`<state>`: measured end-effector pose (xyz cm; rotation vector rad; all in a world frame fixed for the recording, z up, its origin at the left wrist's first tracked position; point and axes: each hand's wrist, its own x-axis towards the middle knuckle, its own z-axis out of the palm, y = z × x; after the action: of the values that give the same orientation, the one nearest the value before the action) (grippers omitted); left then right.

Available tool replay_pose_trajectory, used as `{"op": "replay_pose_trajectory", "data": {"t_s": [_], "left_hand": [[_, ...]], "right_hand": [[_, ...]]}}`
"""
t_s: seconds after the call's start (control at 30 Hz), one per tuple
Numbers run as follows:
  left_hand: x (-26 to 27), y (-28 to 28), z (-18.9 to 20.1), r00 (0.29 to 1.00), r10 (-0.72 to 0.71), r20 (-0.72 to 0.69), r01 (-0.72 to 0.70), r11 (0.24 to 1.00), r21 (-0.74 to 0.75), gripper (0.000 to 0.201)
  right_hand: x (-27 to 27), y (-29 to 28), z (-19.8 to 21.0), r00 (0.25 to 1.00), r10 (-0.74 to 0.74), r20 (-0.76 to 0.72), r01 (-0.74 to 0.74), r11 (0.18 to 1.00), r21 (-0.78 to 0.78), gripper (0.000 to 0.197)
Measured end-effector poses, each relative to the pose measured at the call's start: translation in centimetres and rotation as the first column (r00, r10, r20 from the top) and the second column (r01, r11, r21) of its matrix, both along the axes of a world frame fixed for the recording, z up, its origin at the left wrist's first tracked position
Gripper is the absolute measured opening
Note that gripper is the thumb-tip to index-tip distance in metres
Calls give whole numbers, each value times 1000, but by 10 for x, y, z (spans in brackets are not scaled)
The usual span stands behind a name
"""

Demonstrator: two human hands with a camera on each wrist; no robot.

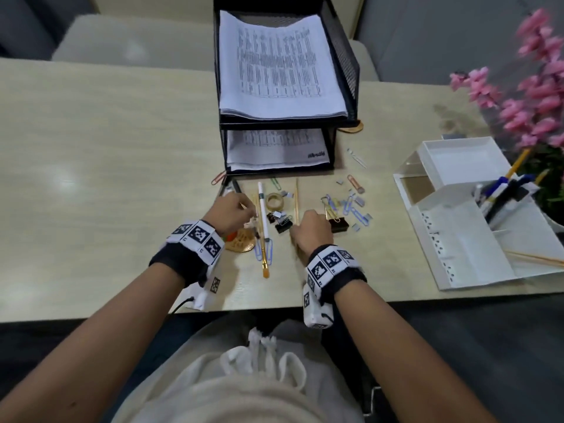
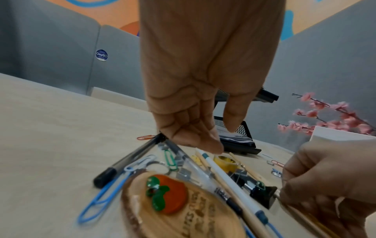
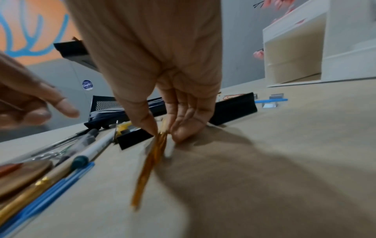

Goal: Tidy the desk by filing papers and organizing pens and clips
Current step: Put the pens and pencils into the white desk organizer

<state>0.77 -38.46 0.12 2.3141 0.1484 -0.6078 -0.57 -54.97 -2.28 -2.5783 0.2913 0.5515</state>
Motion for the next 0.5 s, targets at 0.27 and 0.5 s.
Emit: {"op": "replay_pose_trajectory", "data": {"t_s": [0.27, 0.5], "left_hand": [[-11, 1, 6, 944, -148, 296, 134, 989, 66, 30], [-6, -38, 19, 703, -561, 437, 419, 823, 383, 42]], "right_hand": [[-13, -16, 15, 972, -158, 172, 174, 982, -79, 13], [-14, -13, 73, 932, -45, 360, -90, 933, 348, 13]]}}
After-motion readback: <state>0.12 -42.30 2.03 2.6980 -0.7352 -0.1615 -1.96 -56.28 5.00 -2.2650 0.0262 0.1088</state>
